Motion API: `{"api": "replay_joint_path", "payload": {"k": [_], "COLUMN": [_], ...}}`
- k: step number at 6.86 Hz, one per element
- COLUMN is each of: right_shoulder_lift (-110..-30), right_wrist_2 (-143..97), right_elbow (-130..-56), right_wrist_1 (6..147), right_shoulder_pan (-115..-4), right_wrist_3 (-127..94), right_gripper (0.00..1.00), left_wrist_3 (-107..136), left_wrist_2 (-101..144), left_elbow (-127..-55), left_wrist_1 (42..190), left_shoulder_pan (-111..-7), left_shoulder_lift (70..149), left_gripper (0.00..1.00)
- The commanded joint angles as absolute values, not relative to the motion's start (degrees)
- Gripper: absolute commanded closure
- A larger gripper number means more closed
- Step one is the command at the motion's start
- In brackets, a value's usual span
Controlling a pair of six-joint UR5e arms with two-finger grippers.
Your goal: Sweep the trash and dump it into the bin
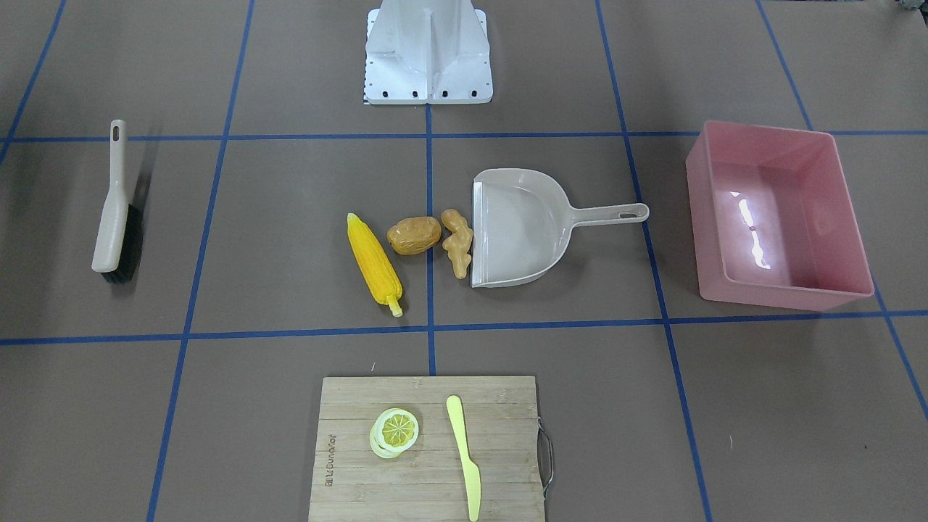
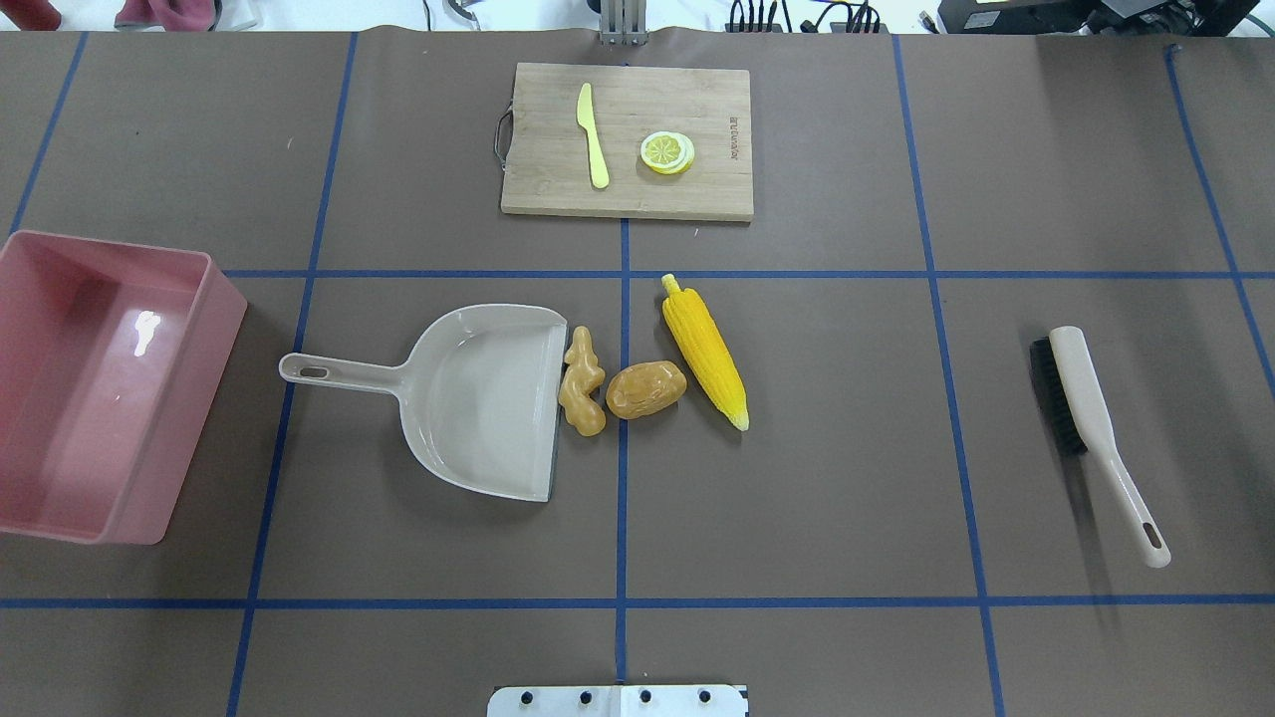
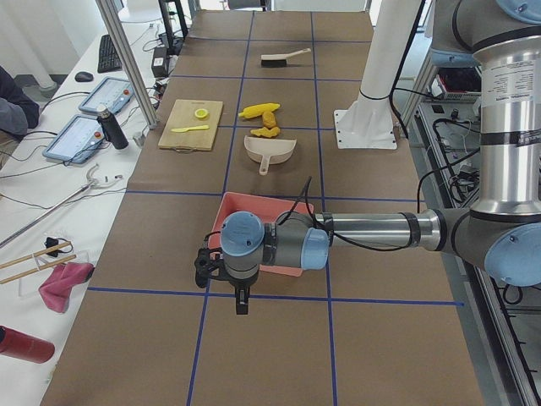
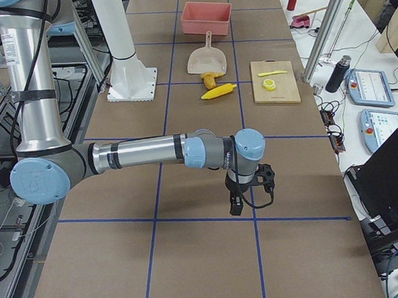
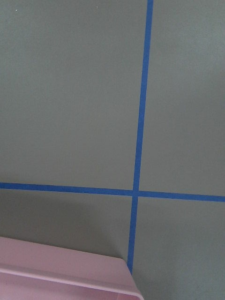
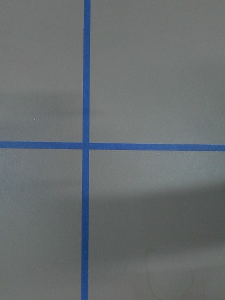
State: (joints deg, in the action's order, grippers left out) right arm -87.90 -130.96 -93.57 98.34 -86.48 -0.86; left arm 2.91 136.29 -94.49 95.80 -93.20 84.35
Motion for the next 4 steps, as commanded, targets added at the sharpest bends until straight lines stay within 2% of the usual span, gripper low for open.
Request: {"api": "replay_joint_path", "payload": {"k": [1, 4], "right_shoulder_lift": [-87.9, -88.2], "right_wrist_2": [-131.0, -131.1], "right_elbow": [-93.4, -94.0], "right_wrist_1": [98.3, 98.3], "right_shoulder_pan": [-86.5, -86.5], "right_wrist_3": [-1.0, -0.8], "right_gripper": [0.0, 0.0], "left_wrist_3": [1.1, 1.6], "left_wrist_2": [135.0, 134.6], "left_elbow": [-94.7, -95.0], "left_wrist_1": [95.7, 95.7], "left_shoulder_pan": [-93.3, -93.3], "left_shoulder_lift": [84.5, 84.5], "left_gripper": [0.01, 0.01]}}
